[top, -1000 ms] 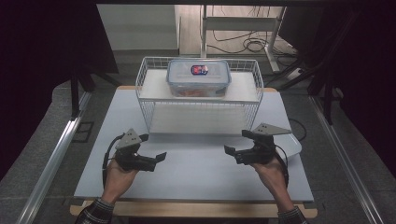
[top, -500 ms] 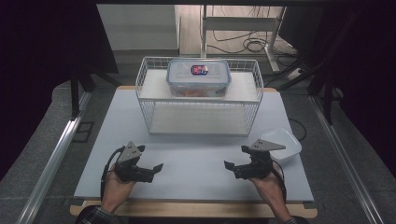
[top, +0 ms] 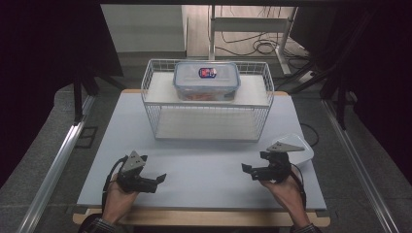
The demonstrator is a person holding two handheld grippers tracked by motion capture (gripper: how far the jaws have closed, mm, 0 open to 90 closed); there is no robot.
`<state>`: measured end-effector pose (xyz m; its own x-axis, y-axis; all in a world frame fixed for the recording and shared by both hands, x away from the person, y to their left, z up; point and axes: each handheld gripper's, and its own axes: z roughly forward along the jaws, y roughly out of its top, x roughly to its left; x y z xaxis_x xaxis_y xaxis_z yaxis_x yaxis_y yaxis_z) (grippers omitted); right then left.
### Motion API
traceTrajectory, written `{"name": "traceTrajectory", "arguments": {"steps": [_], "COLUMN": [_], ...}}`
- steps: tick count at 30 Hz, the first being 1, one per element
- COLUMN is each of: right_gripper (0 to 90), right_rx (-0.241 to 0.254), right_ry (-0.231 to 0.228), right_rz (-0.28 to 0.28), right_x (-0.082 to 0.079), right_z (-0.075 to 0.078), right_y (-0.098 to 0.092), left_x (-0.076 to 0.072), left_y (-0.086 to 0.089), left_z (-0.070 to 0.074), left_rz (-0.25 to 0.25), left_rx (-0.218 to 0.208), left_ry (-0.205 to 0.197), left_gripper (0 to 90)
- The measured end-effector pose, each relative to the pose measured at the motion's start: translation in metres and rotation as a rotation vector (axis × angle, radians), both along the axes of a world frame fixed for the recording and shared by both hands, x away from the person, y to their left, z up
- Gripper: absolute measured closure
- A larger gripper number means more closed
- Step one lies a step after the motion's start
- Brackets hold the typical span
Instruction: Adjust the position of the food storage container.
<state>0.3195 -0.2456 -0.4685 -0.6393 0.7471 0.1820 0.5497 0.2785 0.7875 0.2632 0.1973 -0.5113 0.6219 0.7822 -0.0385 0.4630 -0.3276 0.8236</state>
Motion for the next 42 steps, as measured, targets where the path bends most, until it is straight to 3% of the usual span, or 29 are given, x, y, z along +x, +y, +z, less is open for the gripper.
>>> {"name": "traceTrajectory", "arguments": {"steps": [2,6,14,17,22,32,38,42], "right_gripper": [20.9,45.9,79.8,87.7,89.1,89.0,89.0,89.0], "right_rx": [-0.002,0.003,-0.054,-0.079,-0.131,-0.181,-0.198,-0.178], "right_ry": [-0.014,-0.025,-0.086,-0.094,-0.092,-0.096,-0.071,-0.060], "right_rz": [-0.044,-0.080,-0.219,-0.272,-0.363,-0.468,-0.488,-0.485], "right_x": [0.003,0.012,0.028,0.034,0.047,0.065,0.072,0.073], "right_z": [0.007,0.014,0.026,0.029,0.028,0.019,0.007,0.007], "right_y": [-0.011,-0.037,-0.080,-0.093,-0.116,-0.144,-0.151,-0.153], "left_x": [0.000,0.001,0.002,0.002,0.003,0.004,0.005,0.005], "left_y": [0.000,0.000,0.000,0.000,0.000,0.000,0.000,0.000], "left_z": [0.000,-0.001,-0.001,-0.002,-0.002,-0.003,-0.003,-0.003], "left_rz": [0.001,0.000,0.003,0.004,0.006,0.014,0.014,0.011], "left_rx": [0.000,0.004,0.005,0.009,0.011,0.002,-0.004,-0.002], "left_ry": [-0.001,0.001,0.004,0.006,0.007,0.009,0.015,0.018], "left_gripper": [2.9,2.9,3.0,3.1,3.3,3.6,3.7,3.9]}}
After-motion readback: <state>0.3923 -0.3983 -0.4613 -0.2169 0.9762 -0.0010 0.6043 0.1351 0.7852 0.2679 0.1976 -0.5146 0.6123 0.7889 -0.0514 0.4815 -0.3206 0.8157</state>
